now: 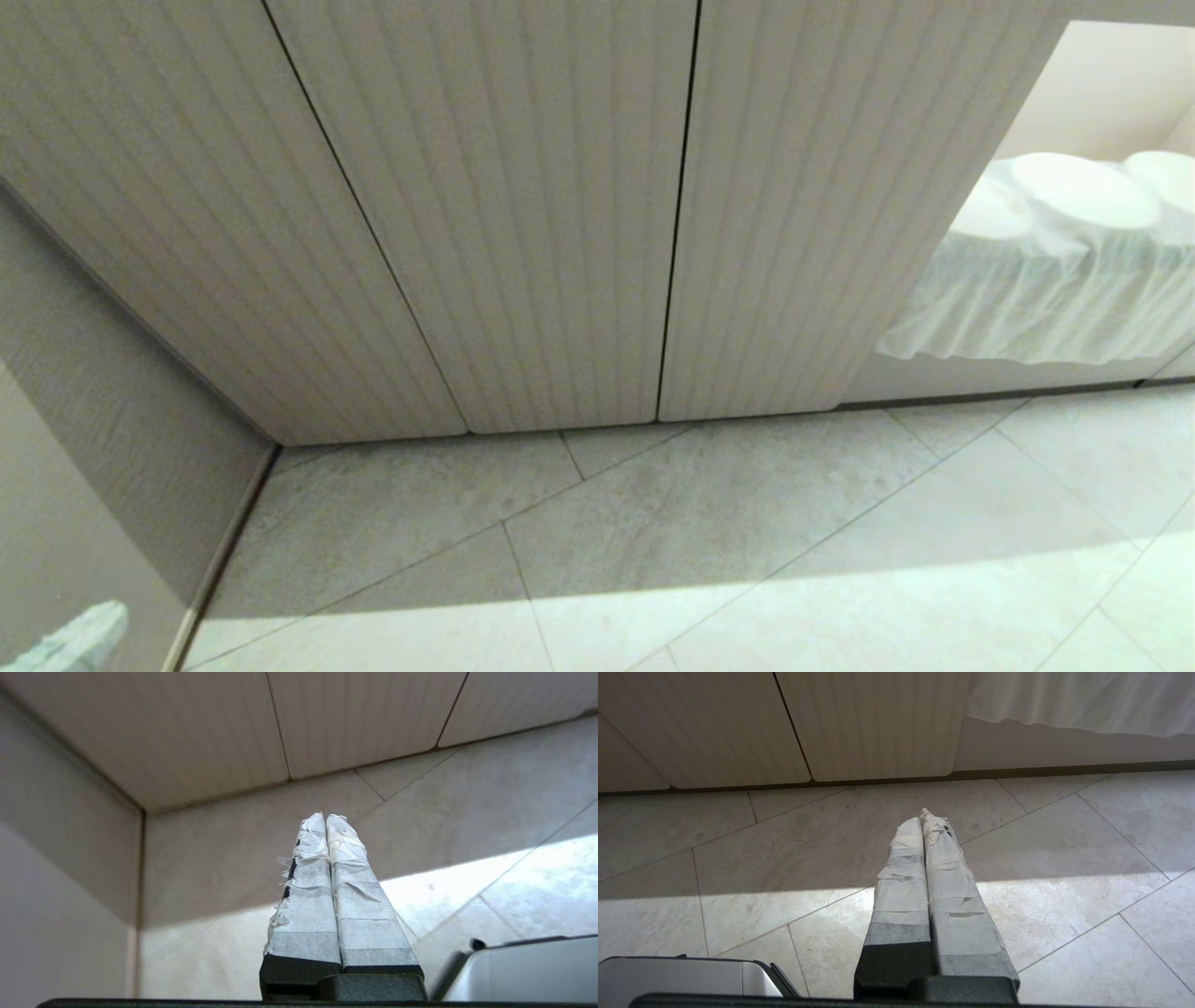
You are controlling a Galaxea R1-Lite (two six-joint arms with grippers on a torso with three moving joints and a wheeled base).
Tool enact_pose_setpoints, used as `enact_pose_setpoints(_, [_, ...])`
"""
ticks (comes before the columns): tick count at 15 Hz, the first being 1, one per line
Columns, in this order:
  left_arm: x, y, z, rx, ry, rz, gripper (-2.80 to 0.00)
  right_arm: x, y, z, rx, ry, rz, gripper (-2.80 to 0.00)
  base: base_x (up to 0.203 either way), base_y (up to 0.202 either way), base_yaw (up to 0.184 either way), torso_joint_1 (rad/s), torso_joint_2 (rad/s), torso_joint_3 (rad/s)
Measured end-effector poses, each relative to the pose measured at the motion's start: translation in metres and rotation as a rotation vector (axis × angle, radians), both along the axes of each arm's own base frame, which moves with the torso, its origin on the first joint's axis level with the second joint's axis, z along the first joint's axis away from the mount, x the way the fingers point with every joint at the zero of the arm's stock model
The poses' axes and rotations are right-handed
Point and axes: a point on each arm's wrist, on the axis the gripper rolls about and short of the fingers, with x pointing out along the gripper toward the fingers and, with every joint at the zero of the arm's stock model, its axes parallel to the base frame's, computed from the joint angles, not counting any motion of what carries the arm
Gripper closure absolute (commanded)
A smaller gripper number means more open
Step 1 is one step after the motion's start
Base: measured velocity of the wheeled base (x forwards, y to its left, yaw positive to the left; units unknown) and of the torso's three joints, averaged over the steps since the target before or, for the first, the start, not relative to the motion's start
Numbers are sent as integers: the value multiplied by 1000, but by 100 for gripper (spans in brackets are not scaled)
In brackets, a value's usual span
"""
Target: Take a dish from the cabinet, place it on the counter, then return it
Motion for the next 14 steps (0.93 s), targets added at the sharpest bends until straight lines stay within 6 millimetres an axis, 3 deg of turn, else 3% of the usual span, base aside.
enact_pose_setpoints(3, [-20, 0, -31, -43, -6, 41, 0, 0, 0, 0, 0, 0, -1, 0, 0, 0, 0, 0, 0, 0])
enact_pose_setpoints(5, [-29, 1, -40, -45, -35, 53, 0, 0, 0, 0, 0, 0, -1, 0, 0, 0, 0, 0, 0, 0])
enact_pose_setpoints(14, [-45, 2, -51, -33, -150, 94, 0, 0, 0, 0, 0, 0, -1, 0, 0, 0, 0, 0, 0, 0])
